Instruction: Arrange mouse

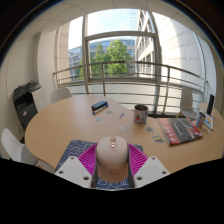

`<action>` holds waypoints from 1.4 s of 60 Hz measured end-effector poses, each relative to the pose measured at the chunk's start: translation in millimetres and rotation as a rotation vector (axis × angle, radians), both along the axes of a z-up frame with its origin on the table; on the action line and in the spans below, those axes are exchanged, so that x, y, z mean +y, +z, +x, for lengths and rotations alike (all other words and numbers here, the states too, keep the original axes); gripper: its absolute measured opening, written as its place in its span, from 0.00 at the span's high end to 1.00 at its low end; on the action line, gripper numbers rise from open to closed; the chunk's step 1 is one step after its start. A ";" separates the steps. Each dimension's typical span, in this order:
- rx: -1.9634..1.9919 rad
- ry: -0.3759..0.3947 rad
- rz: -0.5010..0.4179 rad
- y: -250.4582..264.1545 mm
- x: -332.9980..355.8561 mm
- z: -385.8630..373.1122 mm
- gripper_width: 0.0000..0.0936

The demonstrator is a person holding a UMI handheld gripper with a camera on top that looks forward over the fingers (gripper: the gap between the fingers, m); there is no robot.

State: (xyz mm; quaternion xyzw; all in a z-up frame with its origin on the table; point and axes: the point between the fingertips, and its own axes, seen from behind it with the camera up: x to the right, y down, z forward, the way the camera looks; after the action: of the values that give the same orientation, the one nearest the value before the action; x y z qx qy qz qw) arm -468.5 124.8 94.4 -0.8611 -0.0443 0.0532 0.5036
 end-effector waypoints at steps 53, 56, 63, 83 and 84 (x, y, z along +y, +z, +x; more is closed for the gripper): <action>-0.123 -0.145 -0.020 55.8 -145.6 -59.2 0.09; -0.137 -0.155 -0.007 68.4 -168.6 -63.0 0.10; -0.140 -0.178 -0.002 86.5 -216.9 -72.2 0.10; -0.156 -0.177 0.012 106.9 -293.8 -93.3 0.10; -0.156 -0.176 0.013 107.7 -294.9 -93.8 0.09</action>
State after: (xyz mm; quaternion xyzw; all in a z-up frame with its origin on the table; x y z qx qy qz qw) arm -562.4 -170.1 202.1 -0.8599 -0.0076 -0.0586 0.5070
